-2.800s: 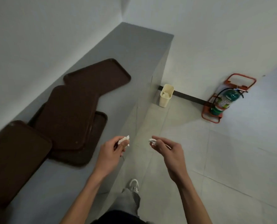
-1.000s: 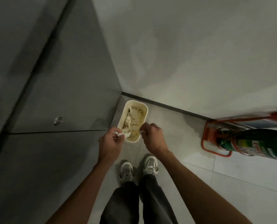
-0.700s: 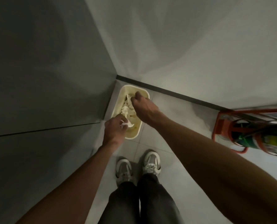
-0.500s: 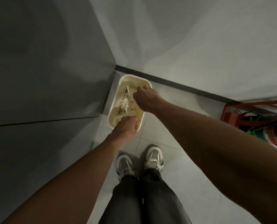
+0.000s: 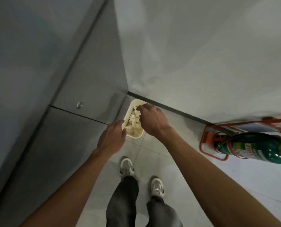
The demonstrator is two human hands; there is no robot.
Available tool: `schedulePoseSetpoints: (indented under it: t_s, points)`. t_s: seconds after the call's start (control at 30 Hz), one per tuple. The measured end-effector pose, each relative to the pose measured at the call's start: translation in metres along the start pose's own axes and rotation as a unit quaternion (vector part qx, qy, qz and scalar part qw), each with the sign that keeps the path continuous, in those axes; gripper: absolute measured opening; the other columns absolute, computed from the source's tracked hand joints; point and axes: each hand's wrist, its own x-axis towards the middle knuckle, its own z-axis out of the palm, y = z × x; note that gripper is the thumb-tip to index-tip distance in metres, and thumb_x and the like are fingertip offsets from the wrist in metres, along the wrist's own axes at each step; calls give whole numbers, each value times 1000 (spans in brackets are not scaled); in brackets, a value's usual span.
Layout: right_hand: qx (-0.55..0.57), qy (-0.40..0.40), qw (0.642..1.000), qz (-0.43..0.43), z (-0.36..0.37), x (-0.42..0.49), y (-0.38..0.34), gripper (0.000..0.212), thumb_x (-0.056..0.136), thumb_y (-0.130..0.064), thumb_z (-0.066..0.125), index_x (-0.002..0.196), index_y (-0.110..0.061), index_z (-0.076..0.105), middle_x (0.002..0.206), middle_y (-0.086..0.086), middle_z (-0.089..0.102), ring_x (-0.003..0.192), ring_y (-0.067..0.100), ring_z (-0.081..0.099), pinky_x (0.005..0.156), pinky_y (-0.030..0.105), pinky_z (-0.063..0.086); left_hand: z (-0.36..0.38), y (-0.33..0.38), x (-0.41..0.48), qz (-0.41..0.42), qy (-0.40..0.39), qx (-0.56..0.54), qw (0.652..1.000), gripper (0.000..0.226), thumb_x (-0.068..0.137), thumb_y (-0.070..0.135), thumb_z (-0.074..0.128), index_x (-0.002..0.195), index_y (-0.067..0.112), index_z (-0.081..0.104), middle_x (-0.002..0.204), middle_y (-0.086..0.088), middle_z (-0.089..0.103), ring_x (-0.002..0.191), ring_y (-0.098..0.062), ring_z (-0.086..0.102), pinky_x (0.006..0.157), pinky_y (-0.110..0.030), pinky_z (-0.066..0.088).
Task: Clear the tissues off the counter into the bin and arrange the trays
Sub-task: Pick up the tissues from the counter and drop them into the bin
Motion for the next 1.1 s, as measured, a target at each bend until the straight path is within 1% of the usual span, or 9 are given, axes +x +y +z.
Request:
schedulePoseSetpoints:
  t_s: [0.13,0.23,0.3,0.4,0.53,0.63,0.77,0.97,1.1]
  points:
    - [36,49,998,-14,-84,-83,-48,43,100,-21,58,143,-20,60,145,8,63,129,33,61,105,46,52,-58,15,-108,24,92,-55,994,45,106,32,47,147,14,49,144,-9,56,132,-26,54,104,-40,49]
    - [51,81,994,-49,-133,-155,-85,39,99,-21,61,138,-22,61,143,4,64,130,30,61,106,46,53,-85,26,-195,16,190,-103,976,39,102,18,55,141,10,56,138,-12,62,127,-29,58,105,-37,46]
    - [64,93,991,-78,-159,-205,-109,34,102,-24,58,136,-22,61,144,4,64,132,28,59,107,46,52,-98,33,-253,9,246,-122,962,39,100,19,54,139,13,56,135,-12,63,123,-32,61,105,-40,48]
    - [67,102,984,-133,-189,-276,-144,29,105,-26,54,133,-21,61,140,3,64,127,28,60,103,46,53,-112,40,-351,-50,280,-143,948,43,103,26,54,145,23,49,143,-5,57,127,-27,56,104,-43,50]
    - [82,120,968,-206,-213,-353,-187,29,106,-29,52,133,-26,61,135,-4,64,123,22,60,98,41,54,-114,38,-473,-93,367,-159,912,44,99,16,62,143,19,55,136,-7,62,124,-30,58,102,-31,44]
    - [112,124,953,-253,-225,-402,-222,27,105,-28,56,130,-24,64,130,-2,67,116,24,63,95,42,56,-111,31,-556,-156,402,-184,883,43,102,23,62,145,18,54,137,-9,62,126,-31,57,105,-38,45]
    - [120,128,929,-327,-228,-464,-280,27,104,-26,59,130,-21,65,127,1,69,112,27,65,94,44,56,-95,12,-659,-210,465,-197,837,44,103,33,57,146,22,53,133,-8,63,124,-29,57,104,-39,47]
    - [141,113,879,-441,-204,-560,-384,31,107,-27,58,136,-20,65,137,1,66,126,21,60,109,38,49,-53,-34,-811,-282,553,-195,760,40,103,30,57,142,19,53,135,-5,61,125,-25,57,104,-36,46]
    - [153,89,855,-487,-162,-632,-457,31,106,-28,61,136,-20,66,138,0,66,128,21,60,112,39,48,-7,-73,-924,-337,575,-201,717,43,104,31,55,145,18,50,137,-6,59,125,-24,53,105,-31,41]
